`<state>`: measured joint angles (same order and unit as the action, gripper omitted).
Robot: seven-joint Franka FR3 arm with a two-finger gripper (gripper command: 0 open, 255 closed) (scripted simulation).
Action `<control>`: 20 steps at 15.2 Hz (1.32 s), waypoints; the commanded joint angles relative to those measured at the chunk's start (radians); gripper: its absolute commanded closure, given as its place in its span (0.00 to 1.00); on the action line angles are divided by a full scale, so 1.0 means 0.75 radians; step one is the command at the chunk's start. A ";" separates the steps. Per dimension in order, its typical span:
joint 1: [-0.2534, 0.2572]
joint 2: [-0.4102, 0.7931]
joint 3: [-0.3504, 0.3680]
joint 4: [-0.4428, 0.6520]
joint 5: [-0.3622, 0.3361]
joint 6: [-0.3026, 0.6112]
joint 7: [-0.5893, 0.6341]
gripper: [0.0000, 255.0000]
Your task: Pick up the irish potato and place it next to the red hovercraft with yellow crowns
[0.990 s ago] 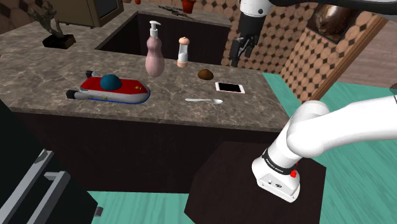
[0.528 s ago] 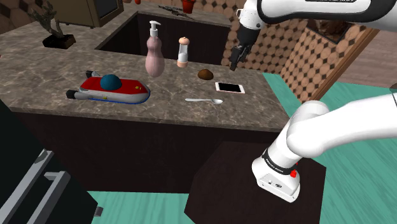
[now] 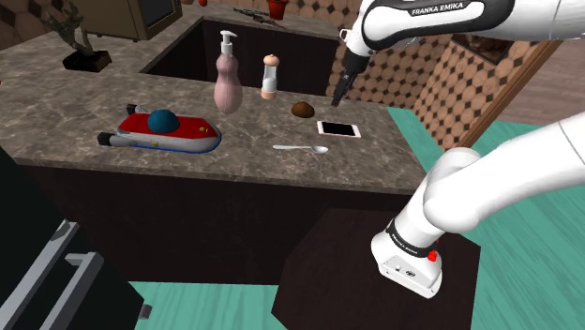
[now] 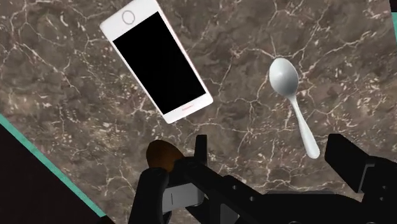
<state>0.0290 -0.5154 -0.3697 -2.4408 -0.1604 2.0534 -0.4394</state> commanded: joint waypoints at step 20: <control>0.093 1.056 -0.341 0.529 0.990 0.307 -1.273 0.00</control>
<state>0.1001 0.2670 -0.6308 -2.0423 0.5707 2.2751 -1.3861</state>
